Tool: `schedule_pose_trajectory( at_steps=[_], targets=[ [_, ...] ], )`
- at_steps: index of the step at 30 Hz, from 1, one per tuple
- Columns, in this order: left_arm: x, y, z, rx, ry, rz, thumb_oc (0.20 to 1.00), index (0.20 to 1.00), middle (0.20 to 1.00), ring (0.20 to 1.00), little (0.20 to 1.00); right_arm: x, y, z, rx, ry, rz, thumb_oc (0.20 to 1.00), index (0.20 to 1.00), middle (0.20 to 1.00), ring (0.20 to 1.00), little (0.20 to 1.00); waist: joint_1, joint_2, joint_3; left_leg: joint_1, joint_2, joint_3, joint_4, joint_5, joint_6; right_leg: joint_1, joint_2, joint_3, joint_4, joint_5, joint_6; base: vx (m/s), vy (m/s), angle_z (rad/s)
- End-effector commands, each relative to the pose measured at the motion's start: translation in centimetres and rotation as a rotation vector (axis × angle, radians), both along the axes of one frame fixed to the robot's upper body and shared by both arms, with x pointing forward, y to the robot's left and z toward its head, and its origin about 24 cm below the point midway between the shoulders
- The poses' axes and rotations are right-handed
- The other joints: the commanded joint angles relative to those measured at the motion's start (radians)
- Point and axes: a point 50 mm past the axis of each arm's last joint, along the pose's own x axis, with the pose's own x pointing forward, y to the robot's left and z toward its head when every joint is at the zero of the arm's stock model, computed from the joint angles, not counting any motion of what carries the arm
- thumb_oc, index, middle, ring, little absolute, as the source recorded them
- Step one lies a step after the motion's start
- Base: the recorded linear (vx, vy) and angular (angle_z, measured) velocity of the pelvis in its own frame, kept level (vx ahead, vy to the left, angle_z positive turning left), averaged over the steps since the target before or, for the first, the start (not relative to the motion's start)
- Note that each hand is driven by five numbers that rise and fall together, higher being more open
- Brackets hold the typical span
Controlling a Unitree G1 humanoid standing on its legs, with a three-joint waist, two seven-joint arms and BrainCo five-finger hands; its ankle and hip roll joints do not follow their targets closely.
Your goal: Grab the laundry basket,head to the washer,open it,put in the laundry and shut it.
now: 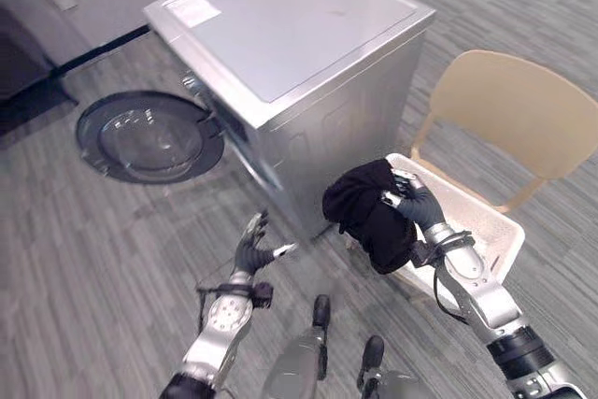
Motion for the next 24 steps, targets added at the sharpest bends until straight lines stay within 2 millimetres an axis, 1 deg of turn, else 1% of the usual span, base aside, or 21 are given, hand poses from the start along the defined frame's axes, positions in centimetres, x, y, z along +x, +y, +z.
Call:
schedule_pose_trajectory(
  at_steps=[1, 2, 3, 5, 6, 8, 9, 10, 11, 12, 13, 14, 15, 16, 17, 18, 19, 20, 21, 22, 24],
  targets=[
    [0.6, -1.6, 2.6, -0.014, -0.15, -0.089, 1.0, 1.0, 1.0, 1.0, 1.0, 0.1, 1.3, 4.1, 0.12, -0.193, 0.055, 0.2, 0.2, 0.2, 0.2, 0.2, -0.036, -0.023, -0.086, 0.127, 0.001, 0.003, -0.037, -0.069, 0.042, 0.023, -0.004, 0.03, 0.049, -0.127, 0.139, -0.02, 0.053, 0.75],
    [0.6, -1.7, 2.6, -0.014, -0.151, -0.088, 1.0, 1.0, 1.0, 1.0, 1.0, 0.1, 1.3, 4.1, 0.12, -0.194, 0.055, 0.2, 0.2, 0.2, 0.2, 0.2, -0.037, -0.022, -0.082, 0.131, 0.001, 0.001, -0.036, -0.071, 0.042, 0.028, -0.004, 0.029, 0.048, -0.128, 0.139, 0.06, 0.189, 0.64],
    [0.7, -3.8, 3.0, 0.011, -0.164, -0.182, 1.0, 1.0, 1.0, 1.0, 1.0, 0.1, 2.7, 4.2, 0.134, -0.179, 0.102, 0.2, 0.2, 0.2, 0.2, 0.2, -0.063, -0.013, -0.112, 0.215, 0.012, 0.006, -0.124, -0.067, 0.042, 0.045, -0.002, -0.006, 0.035, -0.114, 0.145, 0.09, 0.182, 0.58],
    [0.7, -4.3, 3.1, 0.013, -0.166, -0.202, 1.0, 1.0, 1.0, 1.0, 1.0, 0.1, 3.1, 4.2, 0.15, -0.175, 0.115, 0.2, 0.2, 0.2, 0.2, 0.2, -0.067, -0.012, -0.119, 0.23, 0.01, 0.003, -0.155, -0.058, 0.042, 0.055, -0.001, -0.011, 0.032, -0.109, 0.149, 0.07, 0.17, 0.64],
    [0.9, -5.2, 3.4, 0.032, -0.182, -0.238, 1.0, 1.0, 1.0, 1.0, 1.0, 0.2, 4.4, 4.2, 0.188, -0.152, 0.159, 0.2, 0.2, 0.2, 0.2, 0.2, -0.063, -0.018, -0.124, 0.234, 0.0, -0.015, -0.166, -0.055, 0.045, 0.068, -0.005, -0.01, 0.028, -0.099, 0.154, 0.05, 0.156, 0.62],
    [1.2, -6.1, 3.8, 0.056, -0.204, -0.279, 1.0, 1.0, 1.0, 1.0, 1.0, 0.2, 6.1, 4.6, 0.223, -0.14, 0.222, 0.2, 0.2, 0.2, 0.2, 0.2, -0.055, -0.023, -0.127, 0.248, -0.008, -0.019, -0.18, -0.058, 0.052, 0.079, -0.01, -0.007, 0.028, -0.095, 0.159, 0.04, 0.171, 0.17],
    [1.2, -6.1, 3.9, 0.056, -0.206, -0.279, 1.0, 1.0, 1.0, 1.0, 1.0, 0.2, 6.1, 4.6, 0.223, -0.142, 0.222, 0.2, 0.2, 0.2, 0.2, 0.2, -0.055, -0.024, -0.128, 0.245, -0.009, -0.019, -0.18, -0.055, 0.053, 0.076, -0.011, -0.008, 0.027, -0.092, 0.159, 0.0, 0.16, 0.04],
    [1.7, -6.9, 4.4, 0.073, -0.232, -0.295, 1.0, 1.0, 1.0, 1.0, 1.0, 0.2, 7.6, 4.7, 0.254, -0.121, 0.276, 0.2, 0.2, 0.2, 0.2, 0.2, -0.045, -0.028, -0.128, 0.255, -0.015, -0.021, -0.184, -0.059, 0.062, 0.08, -0.018, -0.003, 0.038, -0.094, 0.163, 0.0, 0.092, 0.09],
    [1.7, -6.9, 4.4, 0.073, -0.233, -0.295, 1.0, 1.0, 1.0, 1.0, 1.0, 0.2, 7.6, 4.7, 0.254, -0.121, 0.276, 0.2, 0.2, 0.2, 0.2, 0.2, -0.045, -0.028, -0.129, 0.254, -0.015, -0.021, -0.184, -0.058, 0.062, 0.079, -0.018, -0.004, 0.038, -0.093, 0.163, 0.0, 0.17, 0.09],
    [2.3, -7.5, 4.9, 0.096, -0.259, -0.301, 1.0, 1.0, 1.0, 1.0, 1.0, 0.0, 9.0, 4.8, 0.281, -0.1, 0.328, 0.2, 0.2, 0.2, 0.2, 0.2, -0.035, -0.031, -0.128, 0.259, -0.022, -0.025, -0.185, -0.063, 0.07, 0.075, -0.026, 0.001, 0.06, -0.094, 0.17, 0.0, 0.082, 0.1],
    [2.3, -7.5, 4.9, 0.097, -0.26, -0.301, 0.583, 0.583, 0.583, 0.583, 0.583, 0.0, 9.0, 4.9, 0.282, -0.101, 0.328, 0.2, 0.2, 0.2, 0.2, 0.2, -0.035, -0.032, -0.128, 0.258, -0.023, -0.024, -0.185, -0.063, 0.07, 0.073, -0.027, 0.002, 0.061, -0.094, 0.171, 0.0, 0.169, 0.08],
    [2.7, -7.7, 5.3, 0.115, -0.279, -0.287, 0.2, 0.2, 0.2, 0.2, 0.2, -0.2, 10.1, 4.7, 0.293, -0.079, 0.369, 0.2, 0.2, 0.2, 0.2, 0.2, -0.029, -0.032, -0.126, 0.264, -0.029, -0.024, -0.185, -0.069, 0.08, 0.065, -0.036, 0.008, 0.091, -0.099, 0.176, 0.0, 0.089, 0.07],
    [2.7, -7.7, 5.3, 0.115, -0.279, -0.287, 0.2, 0.2, 0.2, 0.2, 0.2, -0.2, 10.1, 4.7, 0.293, -0.08, 0.369, 0.31, 0.31, 0.31, 0.31, 0.31, -0.029, -0.032, -0.126, 0.264, -0.029, -0.024, -0.185, -0.069, 0.08, 0.065, -0.036, 0.008, 0.092, -0.1, 0.176, 0.0, 0.127, 0.01],
    [3.0, -7.6, 5.3, 0.124, -0.283, -0.271, 0.2, 0.2, 0.2, 0.2, 0.2, -0.3, 10.5, 4.5, 0.291, -0.063, 0.388, 0.605, 0.605, 0.605, 0.605, 0.605, -0.026, -0.03, -0.125, 0.267, -0.032, -0.024, -0.183, -0.072, 0.086, 0.055, -0.043, 0.014, 0.117, -0.101, 0.179, 0.0, 0.102, 0.0],
    [3.3, -7.1, 5.5, 0.126, -0.293, -0.234, 0.2, 0.2, 0.2, 0.2, 0.2, -0.3, 10.6, 4.2, 0.281, -0.051, 0.386, 1.0, 1.0, 1.0, 1.0, 1.0, -0.021, -0.028, -0.122, 0.271, -0.035, -0.026, -0.18, -0.077, 0.097, 0.04, -0.055, 0.022, 0.154, -0.102, 0.185, 0.0, 0.104, -0.03],
    [3.3, -7.0, 5.5, 0.126, -0.293, -0.234, 0.2, 0.2, 0.2, 0.2, 0.2, -0.3, 10.6, 4.2, 0.281, -0.051, 0.386, 1.0, 1.0, 1.0, 1.0, 1.0, -0.02, -0.028, -0.122, 0.271, -0.035, -0.025, -0.18, -0.078, 0.097, 0.037, -0.056, 0.024, 0.157, -0.104, 0.185, -0.02, 0.115, -0.13],
    [3.3, -6.0, 5.3, 0.123, -0.281, -0.188, 0.2, 0.2, 0.2, 0.2, 0.2, -0.3, 10.3, 3.8, 0.262, -0.042, 0.378, 1.0, 1.0, 1.0, 1.0, 1.0, -0.017, -0.022, -0.116, 0.275, -0.038, -0.027, -0.176, -0.082, 0.108, 0.019, -0.066, 0.041, 0.205, -0.104, 0.193, -0.02, 0.064, -0.22],
    [3.3, -5.5, 5.1, 0.12, -0.27, -0.17, 0.2, 0.2, 0.2, 0.2, 0.2, -0.3, 10.0, 3.6, 0.25, -0.041, 0.366, 1.0, 1.0, 1.0, 1.0, 1.0, -0.016, -0.021, -0.114, 0.275, -0.039, -0.028, -0.174, -0.082, 0.112, 0.01, -0.067, 0.055, 0.226, -0.107, 0.195, -0.02, 0.063, -0.25],
    [3.3, -5.5, 5.1, 0.12, -0.269, -0.17, 0.2, 0.2, 0.2, 0.2, 0.2, -0.3, 10.0, 3.6, 0.249, -0.04, 0.366, 1.0, 1.0, 1.0, 1.0, 1.0, -0.015, -0.021, -0.114, 0.274, -0.04, -0.027, -0.173, -0.083, 0.113, 0.008, -0.068, 0.057, 0.229, -0.108, 0.195, -0.02, 0.007, -0.17],
    [3.2, -4.1, 4.4, 0.12, -0.242, -0.111, 0.2, 0.2, 0.2, 0.2, 0.2, 0.0, 8.7, 3.3, 0.197, -0.063, 0.308, 1.0, 1.0, 1.0, 1.0, 1.0, -0.021, -0.02, -0.105, 0.275, -0.044, -0.035, -0.17, -0.083, 0.116, -0.012, -0.054, 0.108, 0.25, -0.104, 0.206, -0.02, -0.017, -0.08],
    [3.0, -2.9, 3.8, 0.112, -0.217, -0.068, 0.2, 0.2, 0.2, 0.2, 0.2, 0.3, 7.3, 2.7, 0.146, -0.067, 0.249, 1.0, 1.0, 1.0, 1.0, 1.0, -0.03, -0.021, -0.102, 0.27, -0.049, -0.043, -0.164, -0.079, 0.115, -0.026, -0.028, 0.169, 0.225, -0.1, 0.201, -0.01, -0.045, 0.05]
  ],
)
